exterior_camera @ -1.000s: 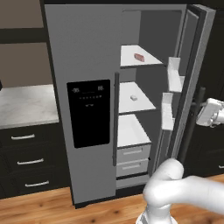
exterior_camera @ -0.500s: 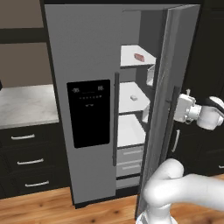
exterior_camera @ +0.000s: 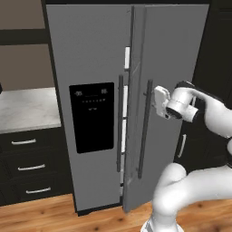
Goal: Pick up the frozen steak from the freezer, place it on any shelf in the fridge, and close the fridge and freezer doors when done.
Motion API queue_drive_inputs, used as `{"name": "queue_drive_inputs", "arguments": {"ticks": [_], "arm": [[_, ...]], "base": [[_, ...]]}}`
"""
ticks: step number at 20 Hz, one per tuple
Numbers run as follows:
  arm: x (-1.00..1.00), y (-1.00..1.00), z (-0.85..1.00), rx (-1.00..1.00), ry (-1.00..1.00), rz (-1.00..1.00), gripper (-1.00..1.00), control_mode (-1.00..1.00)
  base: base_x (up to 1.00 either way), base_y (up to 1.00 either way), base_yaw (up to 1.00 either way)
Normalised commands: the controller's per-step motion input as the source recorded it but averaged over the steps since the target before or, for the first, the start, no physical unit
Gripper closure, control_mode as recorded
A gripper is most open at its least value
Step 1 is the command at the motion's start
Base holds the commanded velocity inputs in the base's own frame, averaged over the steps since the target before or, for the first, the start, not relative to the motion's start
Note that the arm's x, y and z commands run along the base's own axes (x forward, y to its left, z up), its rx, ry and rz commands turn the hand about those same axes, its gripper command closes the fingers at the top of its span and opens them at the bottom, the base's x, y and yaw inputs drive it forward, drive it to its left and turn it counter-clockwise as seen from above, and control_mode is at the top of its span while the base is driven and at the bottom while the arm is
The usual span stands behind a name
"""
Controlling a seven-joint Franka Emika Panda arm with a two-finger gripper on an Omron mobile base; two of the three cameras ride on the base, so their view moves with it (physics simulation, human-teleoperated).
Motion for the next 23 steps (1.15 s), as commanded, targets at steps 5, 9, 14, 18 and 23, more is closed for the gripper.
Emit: {"name": "queue_drive_inputs", "arguments": {"ticks": [5, 9, 14, 18, 23], "arm": [[1.00, 0.15, 0.42, 0.00, 0.06, -0.31, -1.00, -1.00], [0.79, 0.00, 0.11, 0.02, 0.04, -0.16, -1.00, -1.00], [0.00, 0.00, 0.00, 0.00, 0.00, 0.00, -1.00, -1.00], [0.00, 0.00, 0.00, 0.00, 0.00, 0.00, -1.00, -1.00], [0.00, 0.00, 0.00, 0.00, 0.00, 0.00, -1.00, -1.00]], "base": [[0.00, 0.00, 0.00], [0.00, 0.00, 0.00], [0.00, 0.00, 0.00], [0.00, 0.00, 0.00], [0.00, 0.00, 0.00]]}}
